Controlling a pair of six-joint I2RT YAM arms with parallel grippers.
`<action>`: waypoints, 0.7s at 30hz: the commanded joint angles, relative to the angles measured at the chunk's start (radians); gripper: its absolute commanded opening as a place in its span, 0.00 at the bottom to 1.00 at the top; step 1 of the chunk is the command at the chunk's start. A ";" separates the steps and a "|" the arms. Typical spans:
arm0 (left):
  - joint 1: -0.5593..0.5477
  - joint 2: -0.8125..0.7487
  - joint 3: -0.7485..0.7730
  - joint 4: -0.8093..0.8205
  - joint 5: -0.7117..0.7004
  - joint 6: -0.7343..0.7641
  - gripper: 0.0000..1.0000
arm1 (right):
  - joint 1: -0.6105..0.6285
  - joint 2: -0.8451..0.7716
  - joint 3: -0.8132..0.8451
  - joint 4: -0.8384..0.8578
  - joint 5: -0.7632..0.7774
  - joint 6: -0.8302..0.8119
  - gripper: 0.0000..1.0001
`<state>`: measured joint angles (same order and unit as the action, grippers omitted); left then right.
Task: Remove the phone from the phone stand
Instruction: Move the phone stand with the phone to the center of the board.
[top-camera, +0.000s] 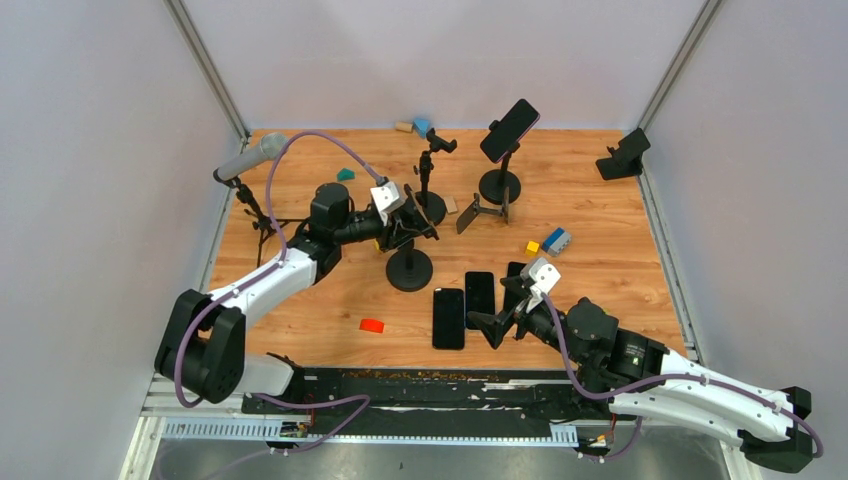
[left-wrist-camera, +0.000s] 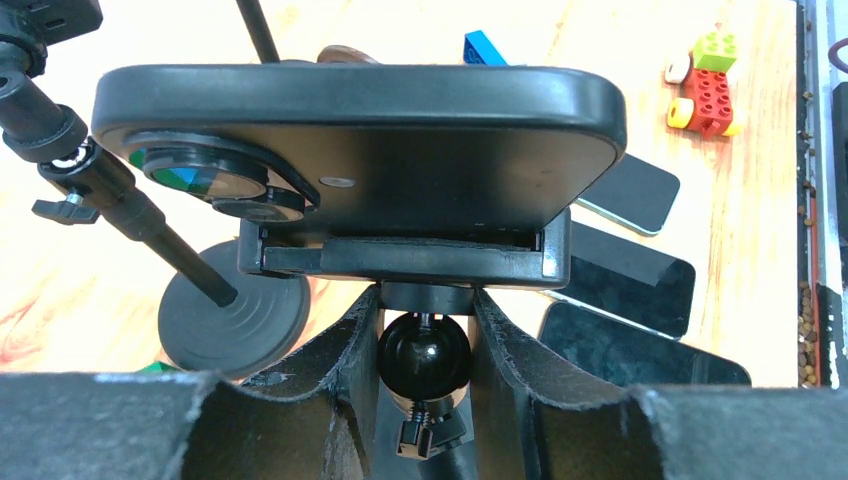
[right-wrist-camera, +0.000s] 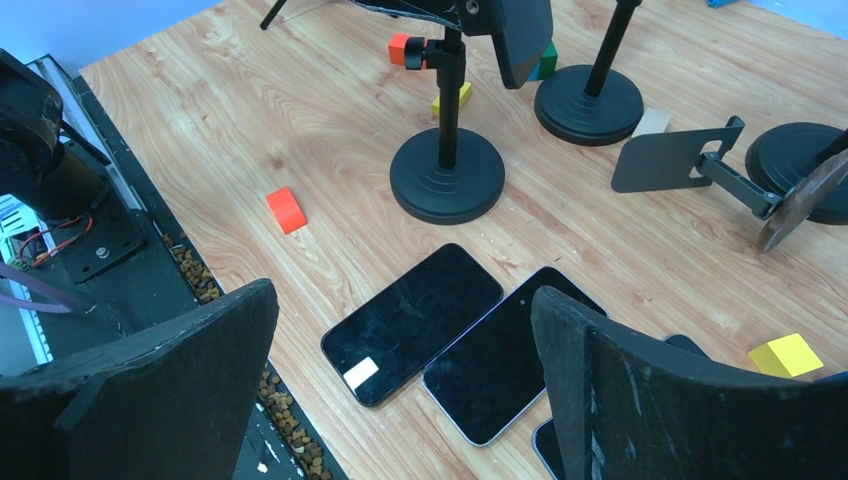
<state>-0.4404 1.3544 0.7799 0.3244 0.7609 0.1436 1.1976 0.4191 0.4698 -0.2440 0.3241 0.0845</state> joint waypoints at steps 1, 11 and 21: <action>0.000 -0.022 0.038 -0.013 0.042 0.033 0.00 | 0.007 -0.001 -0.003 0.002 0.027 0.018 1.00; 0.000 -0.194 -0.007 -0.188 0.117 0.114 0.00 | 0.007 -0.004 -0.001 0.002 -0.016 -0.029 1.00; -0.004 -0.458 -0.144 -0.271 0.207 0.110 0.00 | 0.007 0.017 -0.005 0.099 -0.176 -0.212 1.00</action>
<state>-0.4385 1.0039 0.6373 0.0048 0.8642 0.2417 1.1976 0.4221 0.4698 -0.2375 0.2375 -0.0315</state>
